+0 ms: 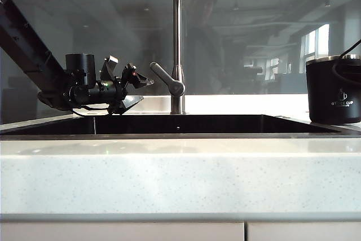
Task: Pick up the mug next to the sink, go to the faucet to get some water, pour the water into the sink, and finally put the mug back to its place.
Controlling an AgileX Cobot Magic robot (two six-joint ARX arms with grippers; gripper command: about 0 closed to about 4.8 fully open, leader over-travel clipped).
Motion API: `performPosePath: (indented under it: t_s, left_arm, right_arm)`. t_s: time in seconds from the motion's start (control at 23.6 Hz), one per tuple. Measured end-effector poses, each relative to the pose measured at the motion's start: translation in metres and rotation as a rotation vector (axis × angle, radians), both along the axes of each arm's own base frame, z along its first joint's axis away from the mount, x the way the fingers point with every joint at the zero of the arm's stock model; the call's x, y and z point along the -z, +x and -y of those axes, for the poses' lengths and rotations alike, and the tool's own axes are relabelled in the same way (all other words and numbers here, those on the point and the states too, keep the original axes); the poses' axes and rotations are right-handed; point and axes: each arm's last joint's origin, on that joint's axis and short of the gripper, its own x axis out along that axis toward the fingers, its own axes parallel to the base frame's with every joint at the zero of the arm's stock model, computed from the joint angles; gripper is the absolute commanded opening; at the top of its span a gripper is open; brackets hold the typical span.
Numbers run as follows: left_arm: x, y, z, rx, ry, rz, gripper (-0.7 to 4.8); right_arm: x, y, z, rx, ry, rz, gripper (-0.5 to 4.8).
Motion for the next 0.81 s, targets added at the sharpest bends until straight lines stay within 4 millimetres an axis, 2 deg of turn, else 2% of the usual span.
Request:
performPosePath:
  t_s: [0.38, 0.81]
  left_arm:
    - [0.0, 0.0, 0.0, 0.0, 0.0, 0.0, 3.68]
    - [0.0, 0.0, 0.0, 0.0, 0.0, 0.0, 3.68]
  right_arm:
    - [0.0, -0.001, 0.013, 0.039, 0.001, -0.001, -0.01]
    - [0.001, 0.0, 0.01, -0.058, 0.009, -0.008, -0.01]
